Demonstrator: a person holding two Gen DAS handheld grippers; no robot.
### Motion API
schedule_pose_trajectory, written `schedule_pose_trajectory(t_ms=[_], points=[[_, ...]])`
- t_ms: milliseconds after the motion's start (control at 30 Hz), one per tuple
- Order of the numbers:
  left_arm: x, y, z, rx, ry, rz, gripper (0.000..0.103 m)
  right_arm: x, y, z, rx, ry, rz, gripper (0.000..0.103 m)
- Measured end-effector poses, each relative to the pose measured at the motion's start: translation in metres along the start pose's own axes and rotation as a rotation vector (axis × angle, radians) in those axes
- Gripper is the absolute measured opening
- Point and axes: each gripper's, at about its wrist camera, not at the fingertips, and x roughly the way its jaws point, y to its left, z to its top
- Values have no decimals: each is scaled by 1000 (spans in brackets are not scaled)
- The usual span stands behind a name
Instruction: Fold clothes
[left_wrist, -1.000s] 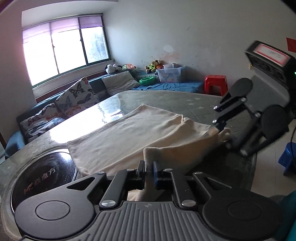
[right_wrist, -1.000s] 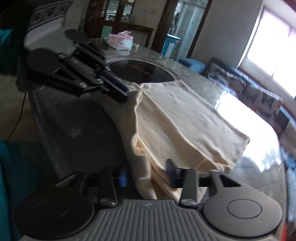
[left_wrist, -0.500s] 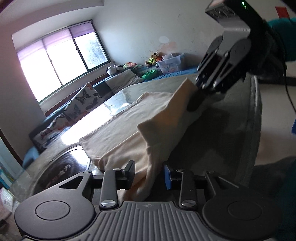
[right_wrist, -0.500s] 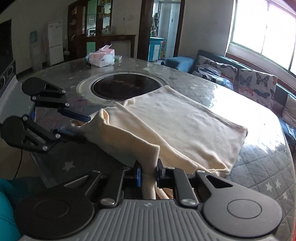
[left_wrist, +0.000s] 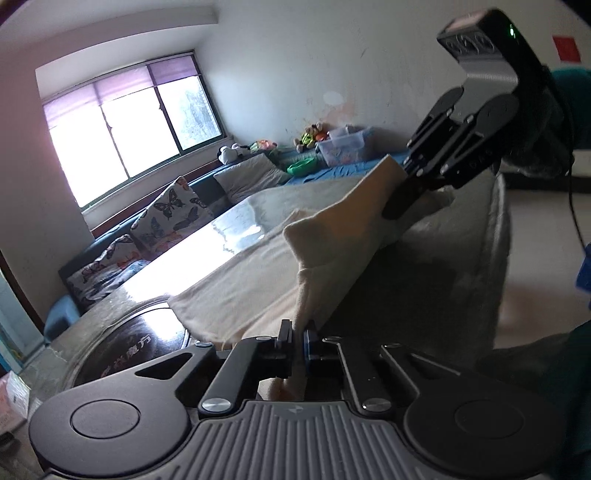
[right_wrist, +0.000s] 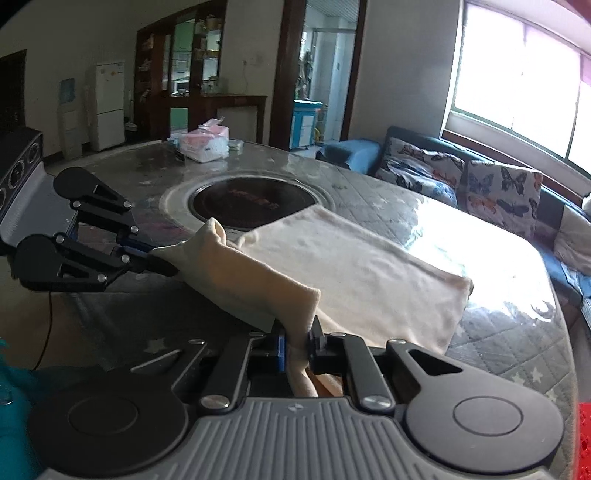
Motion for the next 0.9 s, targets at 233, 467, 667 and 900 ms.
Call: schedule_pose_trajectory(t_ms=[233,467,667,900], points=[[-28,1,11,-44,-16,-10,6,-31,19,3,-14,7,47,10],[1,25,32,-65,-26,54,6,-3,-9,30,2,0,15,10],[50,59,52,-108,7,105,6,28,-42,57,31,-6,-13,9],[120,101,57,-209,110,136,6,89,-82,77,92,50,-34,9]])
